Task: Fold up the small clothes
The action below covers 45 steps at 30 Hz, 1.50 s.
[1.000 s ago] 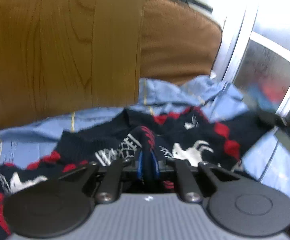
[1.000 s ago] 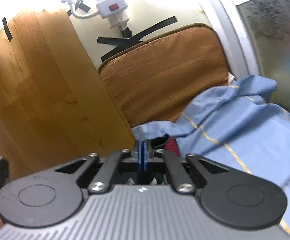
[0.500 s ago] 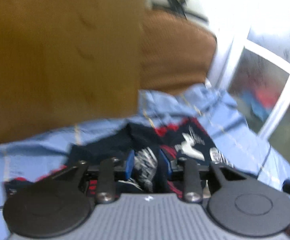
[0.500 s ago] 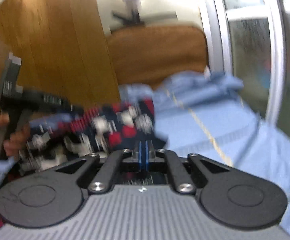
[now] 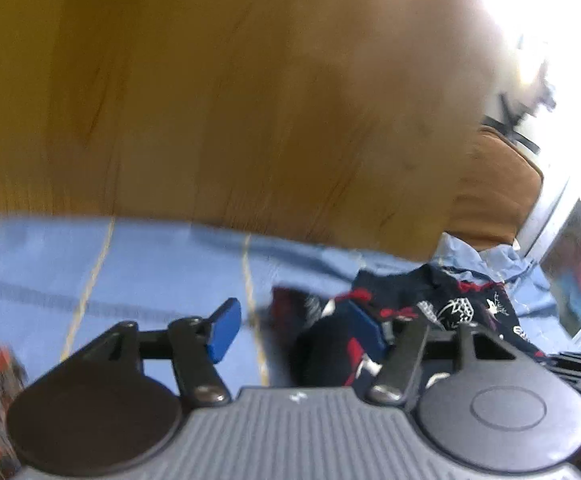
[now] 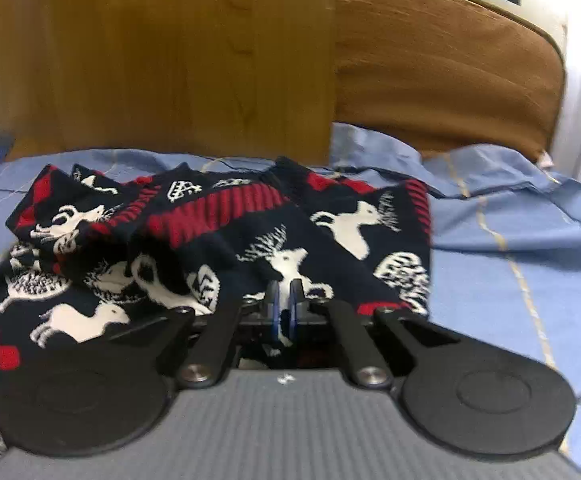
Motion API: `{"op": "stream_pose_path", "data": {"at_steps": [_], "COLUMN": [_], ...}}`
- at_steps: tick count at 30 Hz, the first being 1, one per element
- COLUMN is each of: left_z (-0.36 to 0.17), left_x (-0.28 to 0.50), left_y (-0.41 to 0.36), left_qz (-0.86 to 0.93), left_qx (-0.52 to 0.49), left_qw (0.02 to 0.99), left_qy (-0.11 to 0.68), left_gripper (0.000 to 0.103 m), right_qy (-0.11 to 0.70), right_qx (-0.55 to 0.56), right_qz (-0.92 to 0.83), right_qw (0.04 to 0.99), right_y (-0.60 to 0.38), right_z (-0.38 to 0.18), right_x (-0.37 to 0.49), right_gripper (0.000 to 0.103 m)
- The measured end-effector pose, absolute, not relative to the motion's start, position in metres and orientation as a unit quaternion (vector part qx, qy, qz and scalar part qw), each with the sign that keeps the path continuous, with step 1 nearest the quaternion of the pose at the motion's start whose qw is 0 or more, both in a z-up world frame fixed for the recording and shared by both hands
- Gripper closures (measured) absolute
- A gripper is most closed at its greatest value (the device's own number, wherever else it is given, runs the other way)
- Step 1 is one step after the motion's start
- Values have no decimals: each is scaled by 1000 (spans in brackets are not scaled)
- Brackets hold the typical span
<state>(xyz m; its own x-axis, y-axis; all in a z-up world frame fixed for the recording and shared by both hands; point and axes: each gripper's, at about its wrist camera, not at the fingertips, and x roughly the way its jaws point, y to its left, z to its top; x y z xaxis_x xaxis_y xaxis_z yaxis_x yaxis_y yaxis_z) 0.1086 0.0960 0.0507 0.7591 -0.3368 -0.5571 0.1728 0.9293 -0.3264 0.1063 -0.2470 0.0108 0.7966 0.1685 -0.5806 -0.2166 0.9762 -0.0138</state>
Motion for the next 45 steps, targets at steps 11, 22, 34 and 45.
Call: {"op": "stream_pose_path", "data": {"at_steps": [11,22,34,45], "left_z": [12,5,31,27], "left_x": [137,62,40,70], "left_y": [58,54,88,30], "left_qz": [-185,-231,-165,-241], "left_qx": [-152,-384,-328,-221], "left_qw": [891,777,853,865], "left_qy": [386,442,371,380], "left_gripper": [91,85,59,46], "right_qy": [332,294,330,276], "right_qx": [77,126,135,135], "right_qz": [248,172,271,243], "right_qw": [907,932,894,920], "right_y": [-165,-183,-184,-204], "right_z": [-10,-24,-33,-15], "right_x": [128,189,140,103], "right_gripper": [87,93,79,78]}}
